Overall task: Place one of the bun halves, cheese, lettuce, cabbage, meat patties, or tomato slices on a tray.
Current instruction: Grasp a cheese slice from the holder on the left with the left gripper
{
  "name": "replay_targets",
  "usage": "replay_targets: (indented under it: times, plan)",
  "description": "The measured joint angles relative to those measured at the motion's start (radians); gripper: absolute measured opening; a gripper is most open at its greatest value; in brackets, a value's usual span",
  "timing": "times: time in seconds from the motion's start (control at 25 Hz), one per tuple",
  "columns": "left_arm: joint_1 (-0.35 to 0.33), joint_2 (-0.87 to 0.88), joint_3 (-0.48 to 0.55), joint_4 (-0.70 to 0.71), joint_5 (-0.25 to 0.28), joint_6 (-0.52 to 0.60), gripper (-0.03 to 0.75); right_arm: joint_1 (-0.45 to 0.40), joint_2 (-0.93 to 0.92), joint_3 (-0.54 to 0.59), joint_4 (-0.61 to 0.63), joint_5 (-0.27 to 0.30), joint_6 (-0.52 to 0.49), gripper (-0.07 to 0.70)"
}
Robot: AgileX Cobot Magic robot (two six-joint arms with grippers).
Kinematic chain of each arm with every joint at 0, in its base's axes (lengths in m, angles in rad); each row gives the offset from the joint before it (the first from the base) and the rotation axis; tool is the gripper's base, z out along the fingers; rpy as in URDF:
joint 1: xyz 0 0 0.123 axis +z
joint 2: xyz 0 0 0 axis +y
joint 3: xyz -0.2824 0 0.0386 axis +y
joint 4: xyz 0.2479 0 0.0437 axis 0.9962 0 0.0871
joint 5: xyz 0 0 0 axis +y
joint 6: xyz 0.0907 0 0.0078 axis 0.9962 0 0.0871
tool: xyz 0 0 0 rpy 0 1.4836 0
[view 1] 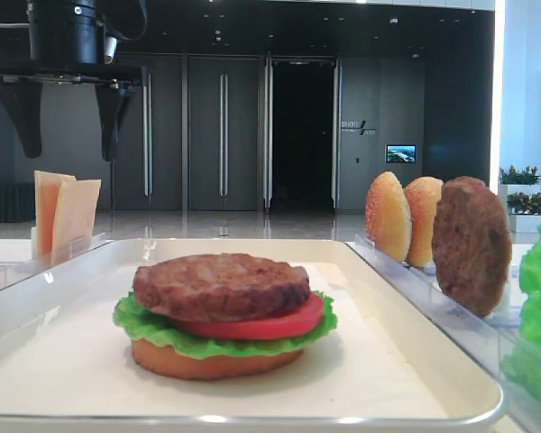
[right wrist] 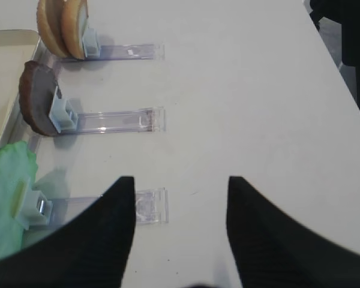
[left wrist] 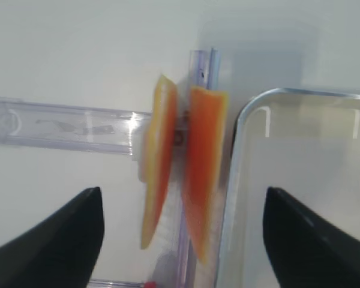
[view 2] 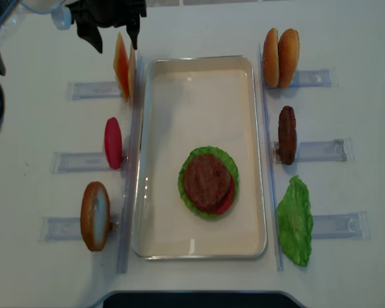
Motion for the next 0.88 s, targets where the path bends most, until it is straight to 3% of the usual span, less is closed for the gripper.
replay_targets:
  times: [0.24, 0.88]
  plan:
    - [-0.036, 0.000, 0.000, -0.043, -0.020, -0.006, 0.629, 0.000, 0.000, 0.000, 0.000, 0.000, 0.000, 0.364]
    - [-0.039, 0.054, -0.011, -0.048, -0.074, -0.007, 0.629, 0.000, 0.000, 0.000, 0.000, 0.000, 0.000, 0.363]
